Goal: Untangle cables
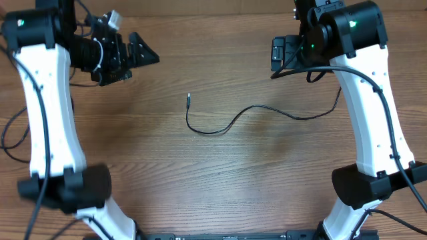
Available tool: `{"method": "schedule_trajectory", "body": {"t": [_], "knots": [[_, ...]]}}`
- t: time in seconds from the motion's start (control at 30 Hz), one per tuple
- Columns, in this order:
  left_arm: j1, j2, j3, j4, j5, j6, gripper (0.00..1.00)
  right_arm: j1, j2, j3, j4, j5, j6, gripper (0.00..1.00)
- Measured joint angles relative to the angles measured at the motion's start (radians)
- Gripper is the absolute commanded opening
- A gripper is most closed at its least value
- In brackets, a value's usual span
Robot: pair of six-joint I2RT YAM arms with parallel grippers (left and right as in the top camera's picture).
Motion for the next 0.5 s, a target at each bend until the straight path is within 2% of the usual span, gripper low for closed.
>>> {"method": "schedule_trajectory", "body": {"t": [0.3, 0.5], "knots": [[-0.163, -0.244, -0.01, -0.002, -0.127, -0.031, 1.0, 0.0, 0.0, 0.0, 0.0, 0.0, 0.0, 1.0], [-0.336, -0.414, -0.176, -0.001, -0.216, -0.085, 1.0, 0.0, 0.0, 0.0, 0.064, 0.0, 0.0, 1.0]]}}
